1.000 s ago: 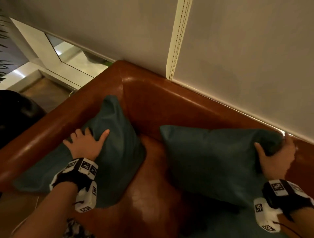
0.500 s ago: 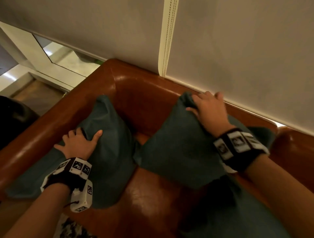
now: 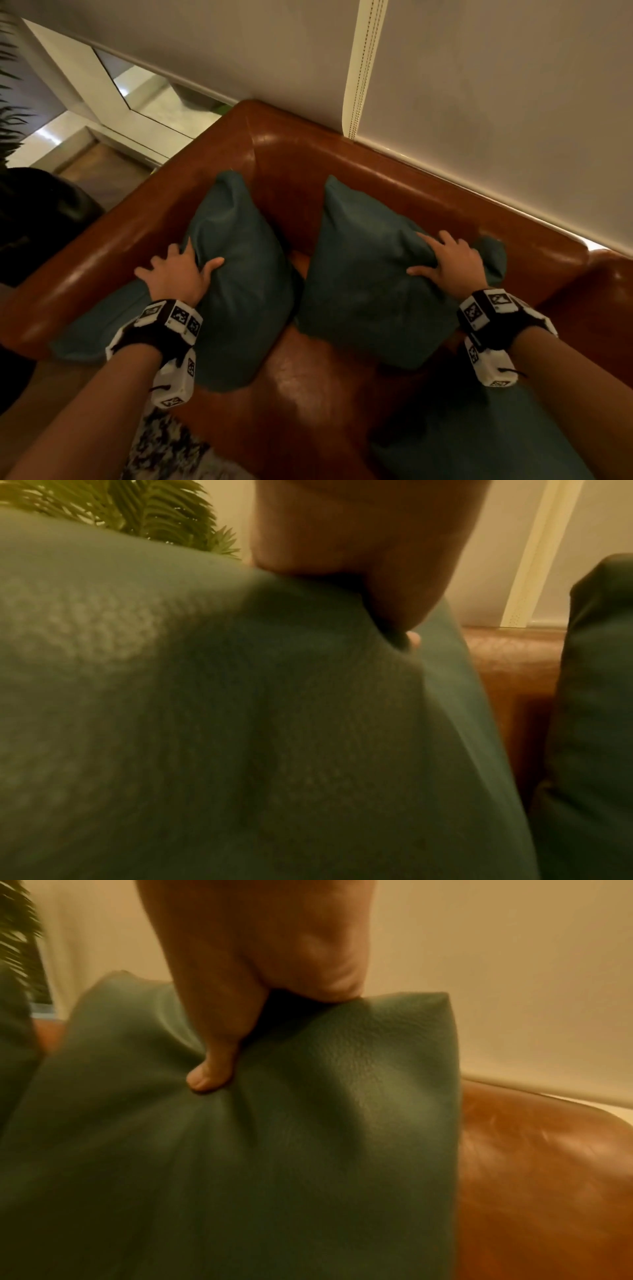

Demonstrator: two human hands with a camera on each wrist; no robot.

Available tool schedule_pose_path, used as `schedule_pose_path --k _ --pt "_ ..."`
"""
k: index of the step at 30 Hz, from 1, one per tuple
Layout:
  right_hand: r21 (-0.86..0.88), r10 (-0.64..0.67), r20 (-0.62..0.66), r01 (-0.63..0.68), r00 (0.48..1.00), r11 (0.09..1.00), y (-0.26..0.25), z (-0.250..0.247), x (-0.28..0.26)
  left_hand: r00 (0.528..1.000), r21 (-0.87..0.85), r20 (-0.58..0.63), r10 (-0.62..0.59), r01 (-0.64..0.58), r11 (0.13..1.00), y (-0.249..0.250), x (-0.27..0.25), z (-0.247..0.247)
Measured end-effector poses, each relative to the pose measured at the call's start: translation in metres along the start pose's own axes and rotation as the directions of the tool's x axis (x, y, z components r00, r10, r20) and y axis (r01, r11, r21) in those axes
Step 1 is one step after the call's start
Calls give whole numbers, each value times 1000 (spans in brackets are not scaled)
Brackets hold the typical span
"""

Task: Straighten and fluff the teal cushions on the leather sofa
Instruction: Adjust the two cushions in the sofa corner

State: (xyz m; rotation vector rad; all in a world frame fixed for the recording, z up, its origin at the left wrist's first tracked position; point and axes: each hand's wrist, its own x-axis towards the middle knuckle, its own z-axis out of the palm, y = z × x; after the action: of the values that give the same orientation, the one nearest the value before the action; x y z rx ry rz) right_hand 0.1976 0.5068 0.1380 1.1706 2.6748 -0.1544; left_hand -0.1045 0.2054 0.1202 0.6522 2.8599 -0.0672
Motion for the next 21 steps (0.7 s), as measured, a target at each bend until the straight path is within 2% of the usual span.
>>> schedule_pose_path --k 3,6,7,11,15,19,21 --pt "-22 8 -82 -10 997 1000 5 -11 -13 998 -9 -50 -36 35 999 3 -7 -7" --pt "-60 71 -138 -80 988 995 20 -19 -22 994 -29 -98 -57 55 998 2 -8 -12" --pt "-63 108 -128 -117 986 991 24 -18 -22 994 -28 -98 -57 54 998 3 -8 -11" --pt "10 240 42 -241 970 971 35 5 -28 999 1 -25 -37 37 999 5 -10 -4" --pt "118 260 17 -260 965 958 43 14 -38 997 -35 -65 -28 26 999 4 -12 -10" --pt "75 231 4 -231 973 970 42 11 -39 991 -13 -133 -22 20 1000 -2 -12 -13" --pt "70 224 -6 -223 975 972 40 15 -41 994 -8 -106 -10 9 1000 -3 -13 -4"
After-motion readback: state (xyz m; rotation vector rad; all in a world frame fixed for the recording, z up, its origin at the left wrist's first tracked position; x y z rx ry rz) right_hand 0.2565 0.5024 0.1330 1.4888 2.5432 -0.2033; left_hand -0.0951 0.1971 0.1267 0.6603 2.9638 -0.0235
